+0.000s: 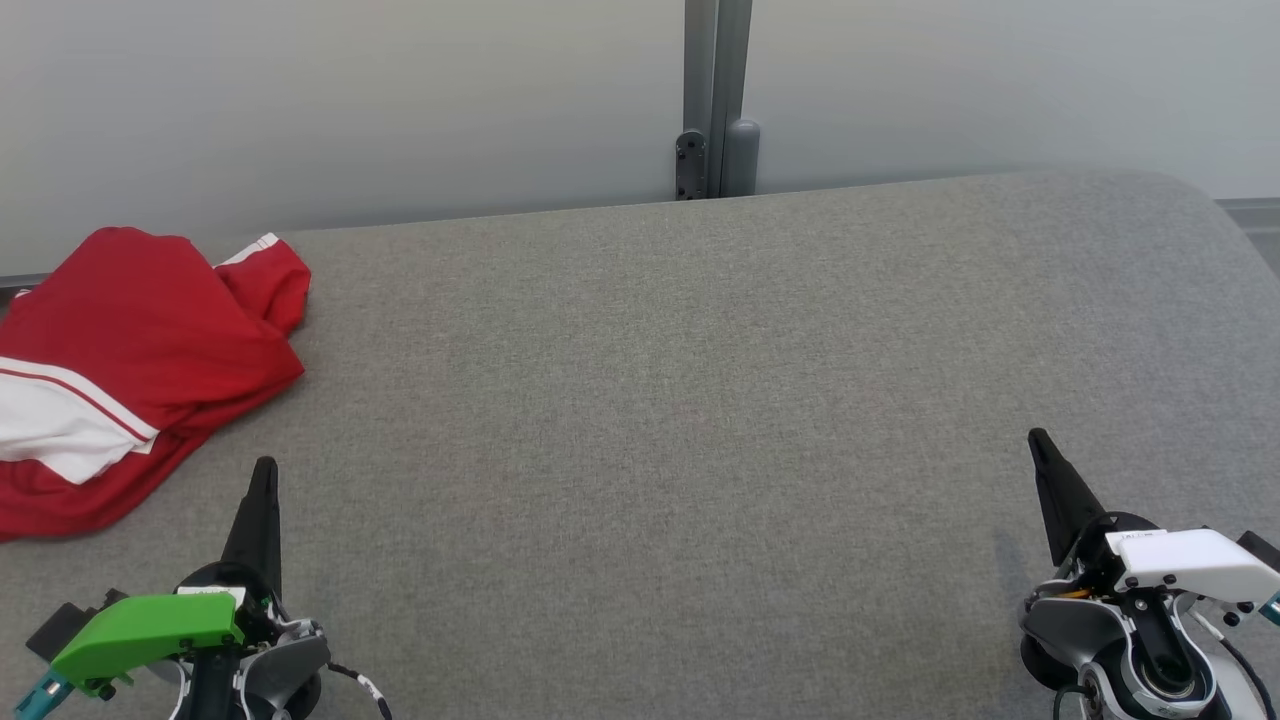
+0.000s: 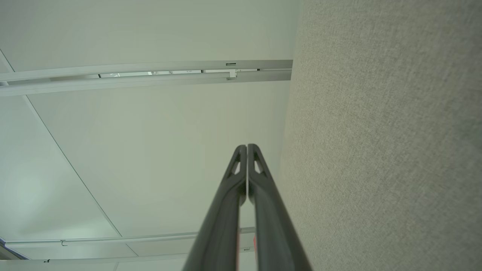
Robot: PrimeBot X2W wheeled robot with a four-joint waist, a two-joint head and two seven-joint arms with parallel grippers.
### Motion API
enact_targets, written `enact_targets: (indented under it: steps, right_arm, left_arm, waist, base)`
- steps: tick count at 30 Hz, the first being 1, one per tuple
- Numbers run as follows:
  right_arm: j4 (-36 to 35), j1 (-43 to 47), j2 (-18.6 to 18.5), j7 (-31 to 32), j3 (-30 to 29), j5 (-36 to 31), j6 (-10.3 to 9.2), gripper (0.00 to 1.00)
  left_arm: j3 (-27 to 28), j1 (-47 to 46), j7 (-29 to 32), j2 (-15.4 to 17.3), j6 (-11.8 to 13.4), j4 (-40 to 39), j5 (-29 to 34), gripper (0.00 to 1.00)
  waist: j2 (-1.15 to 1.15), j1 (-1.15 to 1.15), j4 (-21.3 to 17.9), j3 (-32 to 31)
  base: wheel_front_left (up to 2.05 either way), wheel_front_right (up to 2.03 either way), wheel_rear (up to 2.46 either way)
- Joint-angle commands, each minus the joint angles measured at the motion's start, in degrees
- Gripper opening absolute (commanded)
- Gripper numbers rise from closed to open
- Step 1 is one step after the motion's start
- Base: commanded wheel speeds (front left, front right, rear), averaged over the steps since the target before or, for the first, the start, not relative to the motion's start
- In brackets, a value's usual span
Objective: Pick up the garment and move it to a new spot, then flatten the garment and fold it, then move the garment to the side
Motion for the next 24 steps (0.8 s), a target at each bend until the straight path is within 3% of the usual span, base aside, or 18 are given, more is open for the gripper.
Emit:
enact_targets:
  steps: [1, 24]
  right_arm:
    - [-0.24, -0.33, -0.30, 0.14, -0.09, 0.40, 0.03, 0.00]
    - [-0.24, -0.33, -0.30, 0.14, -0.09, 0.40, 0.03, 0.00]
  left_arm:
    - [0.10, -0.48, 0.21, 0.36, -0.14, -0.08, 0.06, 0.00]
    - [0.10, -0.48, 0.21, 0.36, -0.14, -0.08, 0.07, 0.00]
  waist:
    - [0.00, 0.00, 0.00, 0.00]
    - [0.00, 0.00, 0.00, 0.00]
  base:
    - [0.00, 0.00, 0.00]
    - [0.00, 0.00, 0.00]
